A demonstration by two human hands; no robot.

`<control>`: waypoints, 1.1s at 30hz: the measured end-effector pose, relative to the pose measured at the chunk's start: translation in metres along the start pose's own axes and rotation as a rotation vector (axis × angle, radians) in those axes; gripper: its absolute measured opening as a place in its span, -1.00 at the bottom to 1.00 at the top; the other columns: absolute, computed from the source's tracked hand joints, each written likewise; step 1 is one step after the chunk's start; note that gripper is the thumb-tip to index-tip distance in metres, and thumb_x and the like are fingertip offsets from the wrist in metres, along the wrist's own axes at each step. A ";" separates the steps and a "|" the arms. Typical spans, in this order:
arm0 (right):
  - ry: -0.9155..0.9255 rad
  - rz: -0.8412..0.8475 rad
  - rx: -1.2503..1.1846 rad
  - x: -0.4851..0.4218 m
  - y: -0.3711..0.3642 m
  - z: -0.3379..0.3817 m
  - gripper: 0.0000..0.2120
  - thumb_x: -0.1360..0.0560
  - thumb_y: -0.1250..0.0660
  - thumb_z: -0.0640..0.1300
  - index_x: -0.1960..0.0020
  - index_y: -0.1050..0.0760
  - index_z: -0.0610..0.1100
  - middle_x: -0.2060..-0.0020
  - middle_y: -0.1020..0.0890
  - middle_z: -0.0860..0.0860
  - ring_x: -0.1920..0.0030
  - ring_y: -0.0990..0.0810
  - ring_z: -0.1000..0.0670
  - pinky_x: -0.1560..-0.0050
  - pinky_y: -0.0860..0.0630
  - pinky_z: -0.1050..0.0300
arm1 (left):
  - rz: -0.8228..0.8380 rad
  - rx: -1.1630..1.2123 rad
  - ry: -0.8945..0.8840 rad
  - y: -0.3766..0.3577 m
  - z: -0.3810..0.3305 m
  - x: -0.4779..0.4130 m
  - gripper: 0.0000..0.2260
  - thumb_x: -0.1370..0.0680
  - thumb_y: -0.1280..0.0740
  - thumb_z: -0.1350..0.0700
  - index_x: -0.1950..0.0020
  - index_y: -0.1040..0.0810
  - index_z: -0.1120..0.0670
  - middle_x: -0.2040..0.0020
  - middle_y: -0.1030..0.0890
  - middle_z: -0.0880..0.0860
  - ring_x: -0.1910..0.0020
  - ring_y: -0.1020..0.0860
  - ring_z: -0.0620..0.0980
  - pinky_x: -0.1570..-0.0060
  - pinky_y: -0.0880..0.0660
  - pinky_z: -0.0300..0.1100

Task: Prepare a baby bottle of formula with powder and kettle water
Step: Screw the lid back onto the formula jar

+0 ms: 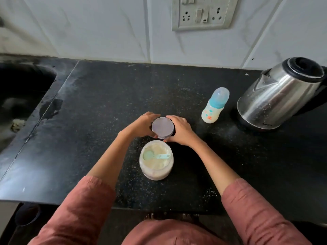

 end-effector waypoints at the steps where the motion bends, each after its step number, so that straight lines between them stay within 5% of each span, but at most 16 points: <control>1: -0.011 -0.005 -0.004 -0.001 -0.002 0.001 -0.11 -0.23 -0.56 0.00 -0.43 -0.19 -0.07 -0.41 -0.33 -0.02 -0.41 -0.23 -0.10 -0.36 -0.24 -0.07 | 0.018 0.003 0.004 -0.002 0.003 -0.002 -0.26 -0.33 -0.52 0.22 -0.44 -0.25 0.14 -0.37 -0.31 0.15 -0.33 -0.33 0.12 -0.28 -0.31 -0.10; 12: -0.055 0.016 -0.129 0.007 0.009 0.012 -0.15 -0.30 -0.52 -0.11 -0.46 -0.14 -0.12 -0.44 -0.25 -0.07 -0.44 -0.18 -0.07 -0.37 -0.22 -0.01 | -0.033 0.230 -0.070 -0.001 0.016 -0.002 -0.33 -0.30 -0.54 0.22 -0.35 -0.39 0.07 -0.22 -0.36 0.12 -0.11 -0.47 0.02 -0.13 -0.45 -0.23; 18: 0.009 -0.031 -0.122 0.023 0.045 0.030 -0.18 -0.31 -0.51 -0.07 -0.46 -0.18 -0.10 -0.44 -0.28 -0.06 -0.42 -0.23 -0.06 -0.34 -0.25 0.00 | -0.100 0.356 -0.153 0.029 -0.008 0.018 -0.40 -0.32 -0.52 0.28 -0.32 -0.42 0.16 -0.11 -0.42 0.01 0.05 -0.48 -0.16 0.13 -0.41 -0.57; 23: 0.102 -0.046 -0.133 0.049 0.071 0.048 -0.21 -0.32 -0.50 -0.02 -0.45 -0.21 -0.06 -0.43 -0.28 0.00 -0.42 -0.22 -0.01 -0.30 -0.21 0.13 | -0.124 0.455 -0.192 0.046 -0.030 0.052 -0.43 -0.31 -0.51 0.28 -0.28 -0.43 0.12 -0.04 -0.46 -0.10 0.05 -0.50 -0.26 0.09 -0.42 -0.54; 30: 0.173 -0.021 -0.166 0.095 0.075 0.064 -0.22 -0.30 -0.49 0.04 -0.43 -0.23 0.00 -0.41 -0.31 0.07 -0.39 -0.23 0.06 -0.28 -0.21 0.16 | -0.139 0.473 -0.185 0.042 -0.040 0.104 -0.43 -0.27 -0.54 0.16 -0.24 -0.45 -0.02 -0.13 -0.46 -0.01 0.00 -0.51 -0.33 0.03 -0.41 -0.54; 33: 0.185 0.004 -0.156 0.110 0.068 0.066 -0.21 -0.30 -0.50 0.01 -0.44 -0.22 -0.02 -0.41 -0.31 0.07 -0.39 -0.23 0.06 -0.28 -0.18 0.18 | -0.145 0.406 -0.170 0.032 -0.039 0.119 -0.39 -0.28 -0.55 0.13 -0.29 -0.44 0.01 -0.17 -0.44 0.01 -0.10 -0.50 -0.14 -0.10 -0.41 -0.47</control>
Point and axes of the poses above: each hand's wrist, its own x-axis away from the middle knuckle, its own y-axis out of the back of the hand, z = x × y, the point moved 1 cm from there along -x, towards the middle knuckle
